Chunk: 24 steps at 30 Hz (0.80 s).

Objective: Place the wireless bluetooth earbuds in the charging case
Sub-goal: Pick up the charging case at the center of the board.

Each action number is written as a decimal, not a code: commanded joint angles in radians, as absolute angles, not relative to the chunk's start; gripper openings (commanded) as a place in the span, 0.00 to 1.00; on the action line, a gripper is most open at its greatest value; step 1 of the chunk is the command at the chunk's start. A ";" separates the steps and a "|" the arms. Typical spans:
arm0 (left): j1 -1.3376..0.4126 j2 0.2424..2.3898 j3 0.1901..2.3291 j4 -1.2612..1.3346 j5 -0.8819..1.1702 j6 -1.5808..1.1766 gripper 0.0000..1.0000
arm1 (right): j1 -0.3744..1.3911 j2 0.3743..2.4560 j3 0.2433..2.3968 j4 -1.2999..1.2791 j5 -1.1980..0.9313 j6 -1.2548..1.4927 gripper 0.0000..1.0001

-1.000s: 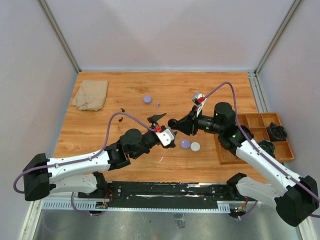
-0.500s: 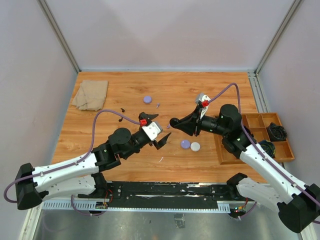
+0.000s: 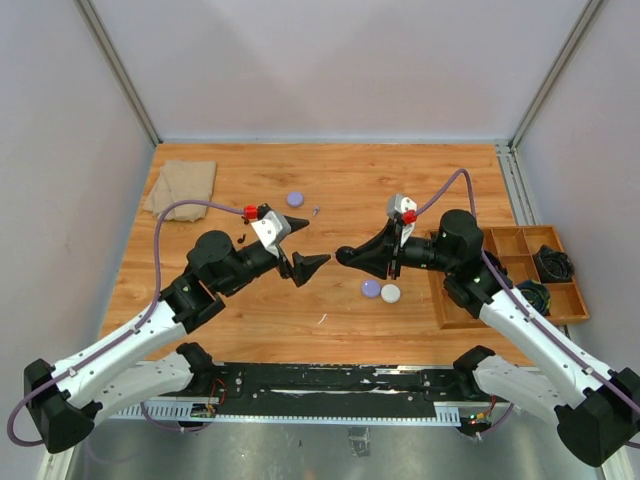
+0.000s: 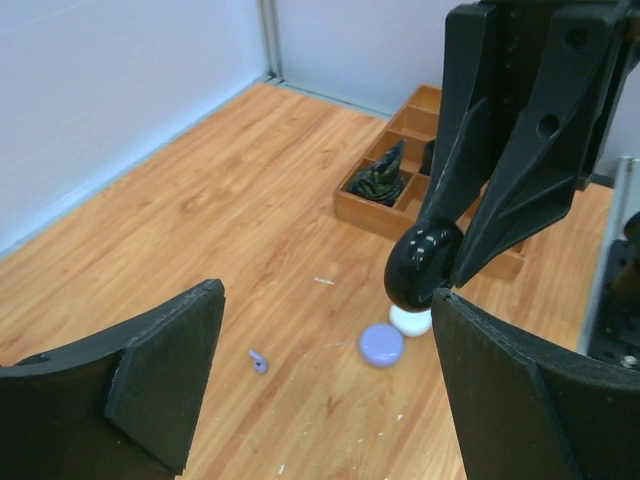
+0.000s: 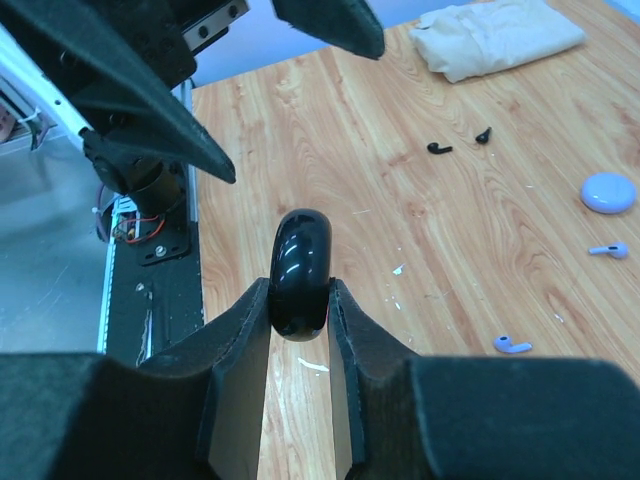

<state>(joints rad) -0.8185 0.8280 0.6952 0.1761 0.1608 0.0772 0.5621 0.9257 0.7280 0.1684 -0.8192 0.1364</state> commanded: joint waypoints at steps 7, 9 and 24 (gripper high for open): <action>-0.746 0.937 0.818 0.135 0.474 -0.033 0.83 | 0.554 0.974 0.779 0.190 -0.930 0.088 0.14; -0.742 0.960 0.831 0.127 0.492 -0.041 0.80 | 0.555 0.991 0.796 0.171 -0.944 0.077 0.13; -0.669 1.059 0.857 0.129 0.692 -0.115 0.53 | 0.555 0.991 0.807 0.163 -0.952 0.032 0.09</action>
<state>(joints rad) -0.6792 1.0466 0.8207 0.1215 0.6052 -0.0917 0.5621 1.0080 0.7799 0.1516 -0.9352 0.0593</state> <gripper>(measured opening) 0.555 0.265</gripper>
